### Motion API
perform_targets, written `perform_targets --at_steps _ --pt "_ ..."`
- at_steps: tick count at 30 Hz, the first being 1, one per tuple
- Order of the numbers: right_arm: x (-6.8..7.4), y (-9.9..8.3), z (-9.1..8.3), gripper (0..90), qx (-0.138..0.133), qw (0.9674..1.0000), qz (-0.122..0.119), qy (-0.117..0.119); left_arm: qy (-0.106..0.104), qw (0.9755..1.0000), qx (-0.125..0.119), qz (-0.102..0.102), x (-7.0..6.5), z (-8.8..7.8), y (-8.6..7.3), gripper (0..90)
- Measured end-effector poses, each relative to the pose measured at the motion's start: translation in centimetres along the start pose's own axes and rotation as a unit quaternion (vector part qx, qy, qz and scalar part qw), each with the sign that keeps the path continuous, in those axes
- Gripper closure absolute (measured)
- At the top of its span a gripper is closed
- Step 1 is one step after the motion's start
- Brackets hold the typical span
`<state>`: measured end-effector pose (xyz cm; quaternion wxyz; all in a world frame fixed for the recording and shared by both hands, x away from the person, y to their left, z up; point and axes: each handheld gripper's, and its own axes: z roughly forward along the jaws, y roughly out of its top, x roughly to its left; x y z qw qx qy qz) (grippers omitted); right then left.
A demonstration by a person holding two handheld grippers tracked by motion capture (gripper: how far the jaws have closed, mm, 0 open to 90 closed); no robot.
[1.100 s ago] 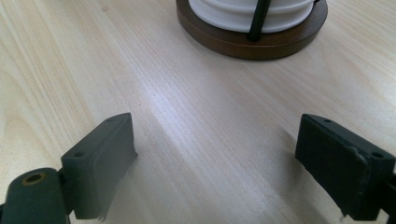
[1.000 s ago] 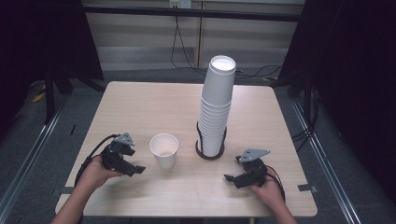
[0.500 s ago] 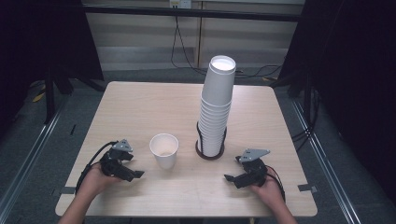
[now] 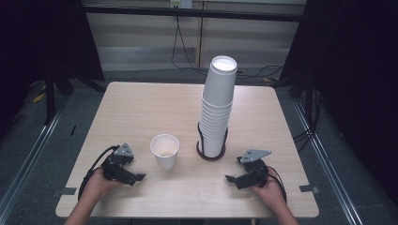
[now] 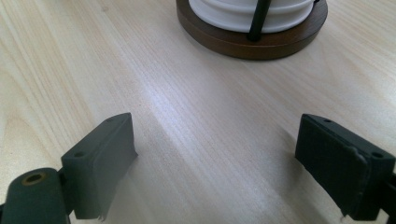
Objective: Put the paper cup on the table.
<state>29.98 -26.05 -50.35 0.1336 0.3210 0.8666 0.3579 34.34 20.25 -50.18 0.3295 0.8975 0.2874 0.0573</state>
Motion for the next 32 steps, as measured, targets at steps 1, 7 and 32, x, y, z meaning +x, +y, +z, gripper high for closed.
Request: perform_targets --at_steps 1,7,32 --pt "0.0 0.0 0.0 11.4 0.000 1.0000 0.000 -0.001 0.001 1.0000 0.000 0.003 0.0 0.0 0.0 11.5" --pt "0.0 0.0 0.0 11.4 0.000 1.0000 -0.001 -0.001 0.009 0.9999 -0.007 0.012 -0.2 0.1 -0.3 10.3" --pt "0.0 0.0 0.0 11.4 0.000 1.0000 -0.001 -0.001 0.022 0.9978 -0.062 0.012 -0.4 0.2 -1.6 8.1"
